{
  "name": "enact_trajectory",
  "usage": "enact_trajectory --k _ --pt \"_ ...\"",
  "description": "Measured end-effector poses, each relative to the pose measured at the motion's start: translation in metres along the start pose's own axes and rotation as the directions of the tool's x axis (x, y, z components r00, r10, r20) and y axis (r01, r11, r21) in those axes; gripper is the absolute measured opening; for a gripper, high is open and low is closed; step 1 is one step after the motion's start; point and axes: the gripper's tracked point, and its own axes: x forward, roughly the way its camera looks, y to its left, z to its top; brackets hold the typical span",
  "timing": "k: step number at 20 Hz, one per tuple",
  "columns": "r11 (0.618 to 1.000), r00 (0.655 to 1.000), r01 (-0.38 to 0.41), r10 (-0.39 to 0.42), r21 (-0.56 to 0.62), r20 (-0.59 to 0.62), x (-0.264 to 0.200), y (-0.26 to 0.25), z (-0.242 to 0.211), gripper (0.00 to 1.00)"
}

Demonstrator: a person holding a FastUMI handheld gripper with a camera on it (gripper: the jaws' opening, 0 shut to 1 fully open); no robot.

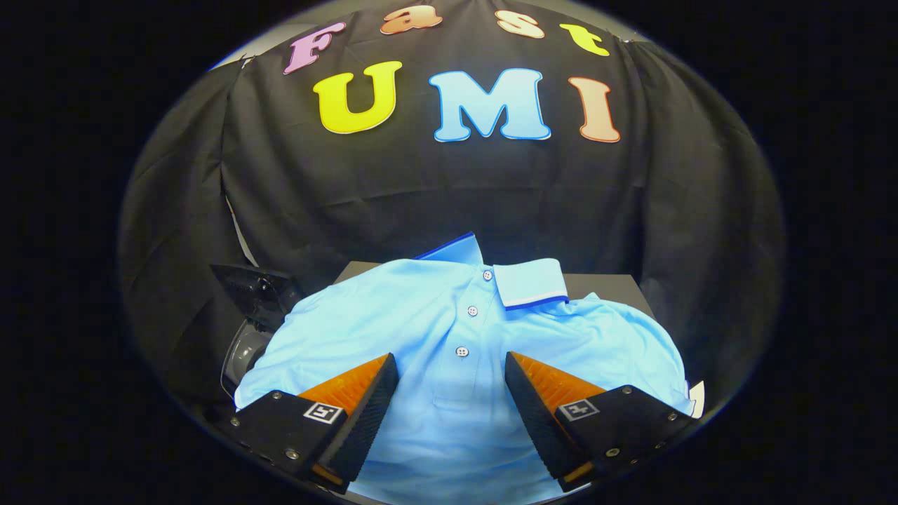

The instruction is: Put the clothes into the washing machine and then close the washing machine lid.

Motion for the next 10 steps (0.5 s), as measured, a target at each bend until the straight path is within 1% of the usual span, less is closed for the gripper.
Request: enact_trajectory --k 1,3,6,9,10 --pt "1.000 1.000 -0.005 0.005 -0.006 -0.020 0.0020 0.0007 -0.0051 0.96" --pt "0.999 1.000 -0.005 0.005 -0.037 -0.016 0.0051 0.0005 -0.0055 0.96" --pt "0.999 1.000 -0.008 0.007 -0.033 -0.016 0.0027 -0.0003 -0.0051 0.96" --pt "1.000 1.000 0.005 -0.006 -0.031 -0.018 0.0029 -0.0002 -0.0066 0.88" --pt "1.000 1.000 0.017 -0.018 -0.020 -0.021 0.0023 -0.0005 -0.0062 0.83"
